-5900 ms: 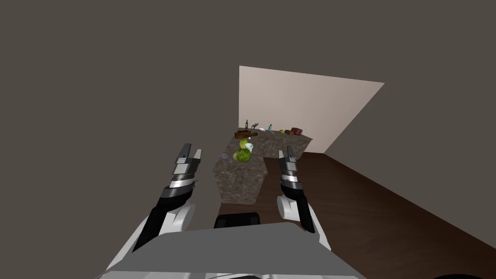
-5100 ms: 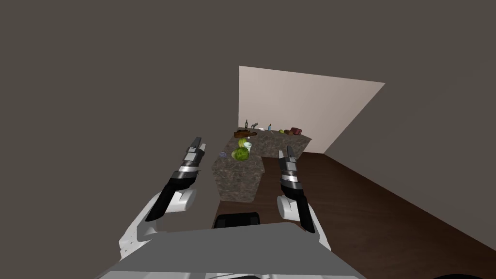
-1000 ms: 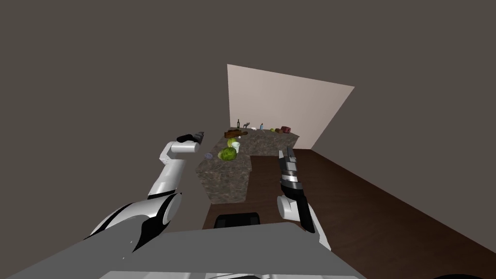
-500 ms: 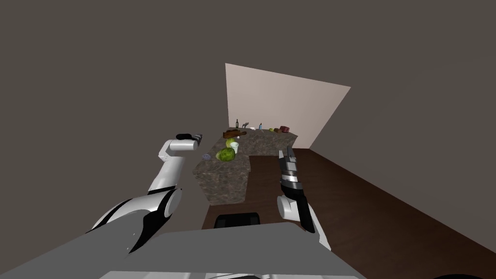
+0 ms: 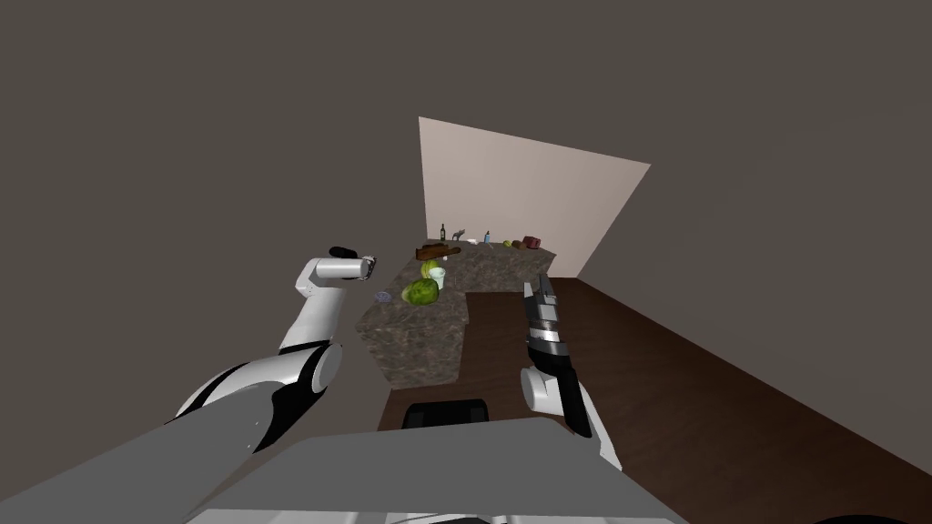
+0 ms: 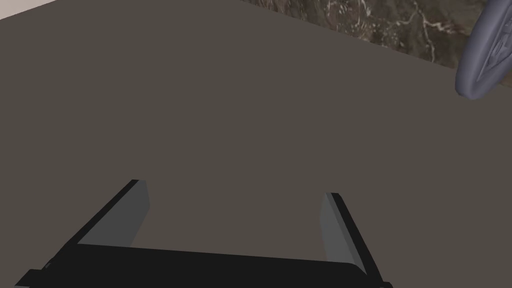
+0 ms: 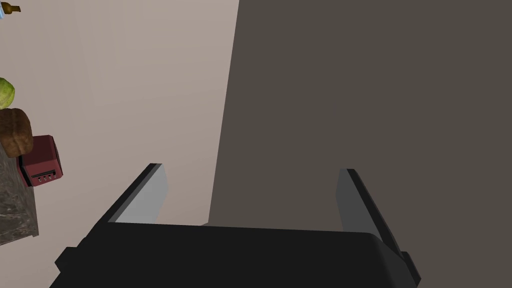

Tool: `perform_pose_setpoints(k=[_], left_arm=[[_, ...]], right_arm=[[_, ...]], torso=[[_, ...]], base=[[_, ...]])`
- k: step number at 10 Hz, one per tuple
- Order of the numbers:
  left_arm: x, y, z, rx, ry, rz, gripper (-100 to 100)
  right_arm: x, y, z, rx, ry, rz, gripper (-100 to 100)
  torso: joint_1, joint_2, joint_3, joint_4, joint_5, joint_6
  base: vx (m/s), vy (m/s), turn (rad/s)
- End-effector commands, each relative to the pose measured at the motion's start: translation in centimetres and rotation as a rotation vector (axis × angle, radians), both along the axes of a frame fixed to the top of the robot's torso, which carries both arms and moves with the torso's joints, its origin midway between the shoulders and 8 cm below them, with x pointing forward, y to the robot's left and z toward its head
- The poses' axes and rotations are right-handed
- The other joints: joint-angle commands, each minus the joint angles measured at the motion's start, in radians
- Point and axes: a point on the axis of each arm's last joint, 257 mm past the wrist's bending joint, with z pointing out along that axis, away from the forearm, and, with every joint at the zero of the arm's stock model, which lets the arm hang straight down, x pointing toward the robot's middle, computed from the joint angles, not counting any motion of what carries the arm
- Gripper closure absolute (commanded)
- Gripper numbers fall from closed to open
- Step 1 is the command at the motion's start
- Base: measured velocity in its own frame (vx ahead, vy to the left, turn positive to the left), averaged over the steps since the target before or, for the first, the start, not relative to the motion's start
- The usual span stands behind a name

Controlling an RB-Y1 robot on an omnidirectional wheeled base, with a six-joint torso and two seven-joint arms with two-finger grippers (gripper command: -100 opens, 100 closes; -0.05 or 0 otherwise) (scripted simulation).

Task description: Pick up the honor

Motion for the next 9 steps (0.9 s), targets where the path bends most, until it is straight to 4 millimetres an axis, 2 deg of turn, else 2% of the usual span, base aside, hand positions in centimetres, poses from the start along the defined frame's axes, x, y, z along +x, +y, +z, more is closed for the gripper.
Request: perform_pose_setpoints(k=[1, 2, 3, 7, 9], left_arm=[[-0.6, 0.4, -1.5, -0.023, 0.061, 0.016, -100], [-0.8, 1.2, -1.4, -0.038, 0.086, 0.035, -100], [-1.4, 1.2, -3.0, -0.057, 0.137, 0.041, -100], [-3.2, 2.4, -5.2, -0.115, 0.257, 0.084, -100], [-4.6, 2.8, -7.2, -0.154, 0.34, 0.106, -100]], right_arm=[[0.0, 0.0, 0.0, 0.0, 0.0, 0.0, 0], [0.0, 0.0, 0.0, 0.0, 0.0, 0.0, 0], [0.0, 0.0, 0.0, 0.0, 0.0, 0.0, 0], [0.0, 0.0, 0.0, 0.0, 0.0, 0.0, 0], [0.0, 0.0, 0.0, 0.0, 0.0, 0.0, 0]], torso=[[0.0, 0.0, 0.0, 0.0, 0.0, 0.0], [0.0, 0.0, 0.0, 0.0, 0.0, 0.0], [0.0, 0.0, 0.0, 0.0, 0.0, 0.0], [0.001, 0.0, 0.0, 0.0, 0.0, 0.0], [0.0, 0.0, 0.0, 0.0, 0.0, 0.0]], base=[[0.027, -0.005, -0.054], [0.028, -0.004, -0.073], [0.028, -0.003, -0.046], [0.026, 0.0, -0.05], [0.036, -0.002, -0.063]])
